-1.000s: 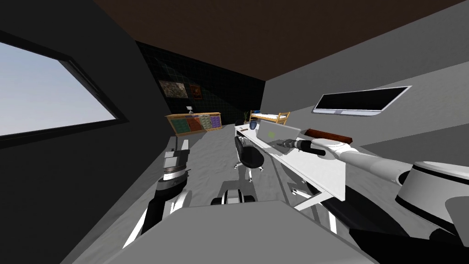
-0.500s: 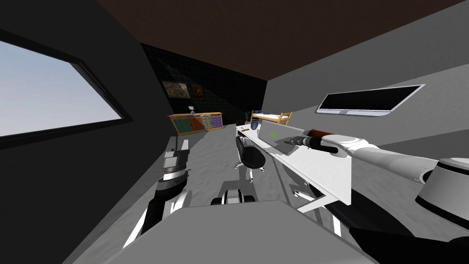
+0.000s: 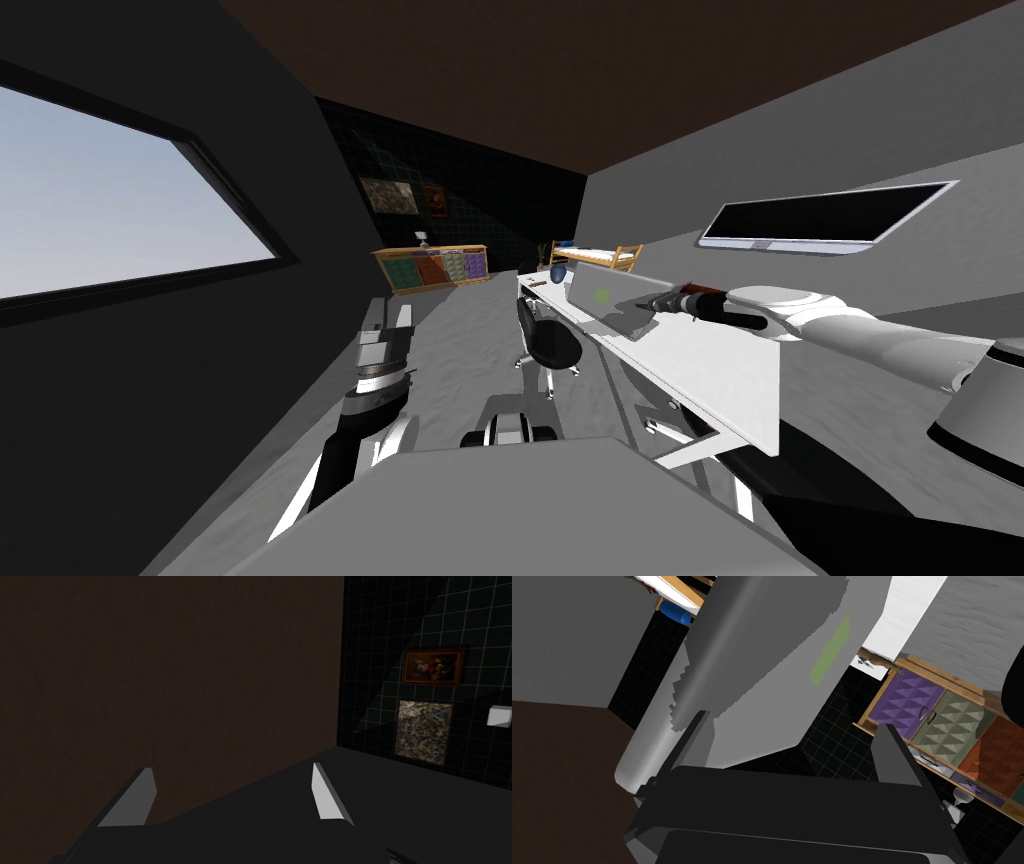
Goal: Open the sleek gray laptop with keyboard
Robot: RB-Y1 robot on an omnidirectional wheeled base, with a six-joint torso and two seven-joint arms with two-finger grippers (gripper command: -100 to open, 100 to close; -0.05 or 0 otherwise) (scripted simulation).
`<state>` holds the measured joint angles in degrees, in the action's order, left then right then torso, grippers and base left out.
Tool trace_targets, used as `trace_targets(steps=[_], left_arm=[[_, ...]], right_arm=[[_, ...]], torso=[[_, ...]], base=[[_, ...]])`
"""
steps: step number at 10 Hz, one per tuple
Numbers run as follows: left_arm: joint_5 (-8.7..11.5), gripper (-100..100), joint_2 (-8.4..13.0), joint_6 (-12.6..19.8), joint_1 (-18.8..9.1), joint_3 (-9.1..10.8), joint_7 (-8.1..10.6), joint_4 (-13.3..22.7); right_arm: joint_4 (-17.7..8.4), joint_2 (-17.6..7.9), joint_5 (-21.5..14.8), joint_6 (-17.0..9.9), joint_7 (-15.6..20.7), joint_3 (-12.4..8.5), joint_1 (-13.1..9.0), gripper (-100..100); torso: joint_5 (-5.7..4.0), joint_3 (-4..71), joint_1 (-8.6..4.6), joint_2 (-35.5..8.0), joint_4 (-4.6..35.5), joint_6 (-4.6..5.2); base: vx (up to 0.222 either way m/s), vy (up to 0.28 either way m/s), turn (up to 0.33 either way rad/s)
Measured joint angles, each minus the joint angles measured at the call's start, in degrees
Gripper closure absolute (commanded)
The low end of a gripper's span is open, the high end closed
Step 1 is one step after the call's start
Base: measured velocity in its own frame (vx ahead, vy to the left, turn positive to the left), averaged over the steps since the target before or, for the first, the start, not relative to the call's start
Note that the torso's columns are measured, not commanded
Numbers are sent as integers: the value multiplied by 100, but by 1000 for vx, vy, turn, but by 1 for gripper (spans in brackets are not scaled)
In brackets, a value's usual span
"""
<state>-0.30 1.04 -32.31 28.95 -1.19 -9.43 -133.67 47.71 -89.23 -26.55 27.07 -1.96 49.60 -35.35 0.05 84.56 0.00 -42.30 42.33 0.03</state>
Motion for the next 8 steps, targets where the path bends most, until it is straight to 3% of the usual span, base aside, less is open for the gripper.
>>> trace_targets(steps=[1, 5, 7, 8], left_arm=[[0, 0, 0, 0, 0, 0, 0, 0], [0, 0, 0, 0, 0, 0, 0, 0], [0, 0, 0, 0, 0, 0, 0, 0], [0, 0, 0, 0, 0, 0, 0, 0]], right_arm=[[103, -291, 34, -43, -39, 48, 25, -100], [-302, -337, -77, -36, -4, 174, -218, -100], [-339, -466, -19, -56, 51, 167, -183, -100], [-399, -440, -95, -15, 54, 29, -117, -100]], torso=[[1, -2, 4, -4, 1, 2], [-1, 1, 1, 2, -2, -1], [-6, 0, -1, 1, -4, -3], [-6, 2, 0, 4, -5, -4]], base=[[7, 0, 7], [2, 4, 29], [3, 3, 19], [20, 9, 71]])
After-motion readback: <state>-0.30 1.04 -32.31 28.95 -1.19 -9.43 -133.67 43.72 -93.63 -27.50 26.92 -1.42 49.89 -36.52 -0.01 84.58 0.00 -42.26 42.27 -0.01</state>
